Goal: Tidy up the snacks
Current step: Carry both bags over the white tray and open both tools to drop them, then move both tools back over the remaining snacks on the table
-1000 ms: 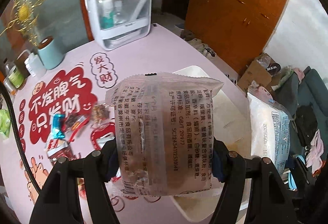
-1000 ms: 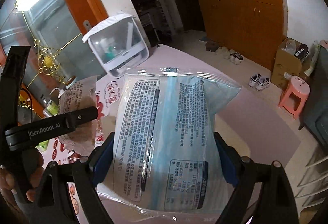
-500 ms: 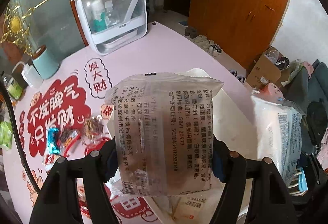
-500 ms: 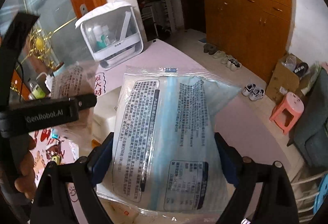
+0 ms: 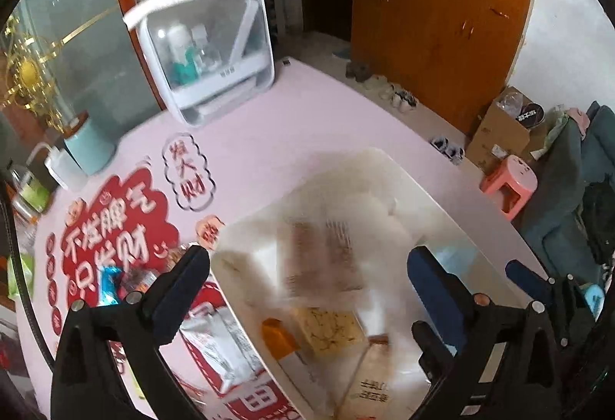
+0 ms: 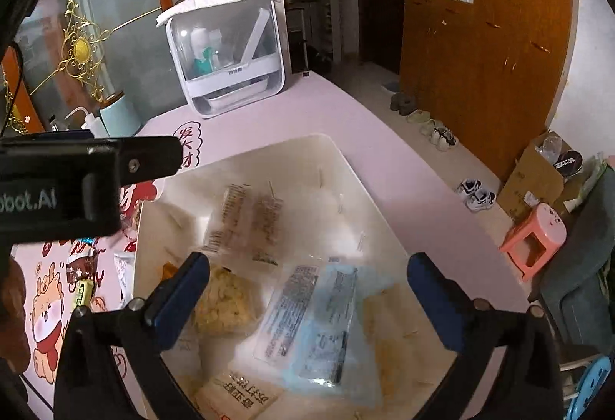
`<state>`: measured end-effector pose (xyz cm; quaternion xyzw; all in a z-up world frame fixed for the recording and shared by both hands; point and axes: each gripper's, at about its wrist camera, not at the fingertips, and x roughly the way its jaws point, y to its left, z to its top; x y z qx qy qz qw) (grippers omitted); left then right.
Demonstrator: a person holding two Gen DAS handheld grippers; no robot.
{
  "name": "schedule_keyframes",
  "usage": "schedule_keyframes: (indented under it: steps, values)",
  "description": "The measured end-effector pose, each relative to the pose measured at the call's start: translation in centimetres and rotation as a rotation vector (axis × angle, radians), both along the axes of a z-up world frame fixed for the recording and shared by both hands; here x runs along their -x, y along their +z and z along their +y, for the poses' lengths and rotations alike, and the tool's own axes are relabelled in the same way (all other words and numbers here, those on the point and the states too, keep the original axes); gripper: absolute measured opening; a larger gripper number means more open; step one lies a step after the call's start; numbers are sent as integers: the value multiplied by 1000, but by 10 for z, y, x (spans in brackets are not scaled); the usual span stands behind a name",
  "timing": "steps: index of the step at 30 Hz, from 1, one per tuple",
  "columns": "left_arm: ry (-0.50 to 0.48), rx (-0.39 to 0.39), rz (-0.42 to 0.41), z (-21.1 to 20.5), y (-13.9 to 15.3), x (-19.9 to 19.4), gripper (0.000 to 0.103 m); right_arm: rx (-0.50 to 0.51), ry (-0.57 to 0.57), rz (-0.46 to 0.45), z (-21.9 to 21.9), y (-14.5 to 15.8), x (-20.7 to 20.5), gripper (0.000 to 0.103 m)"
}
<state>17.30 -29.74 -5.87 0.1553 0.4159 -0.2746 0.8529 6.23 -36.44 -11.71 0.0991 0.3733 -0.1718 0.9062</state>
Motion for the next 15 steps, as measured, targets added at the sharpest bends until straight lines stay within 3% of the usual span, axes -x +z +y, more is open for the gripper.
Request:
schedule_keyframes:
  steps: [15]
  values:
    - [22,5,-6,34,9,5,102,-55,-5,30,14,-5,22,103]
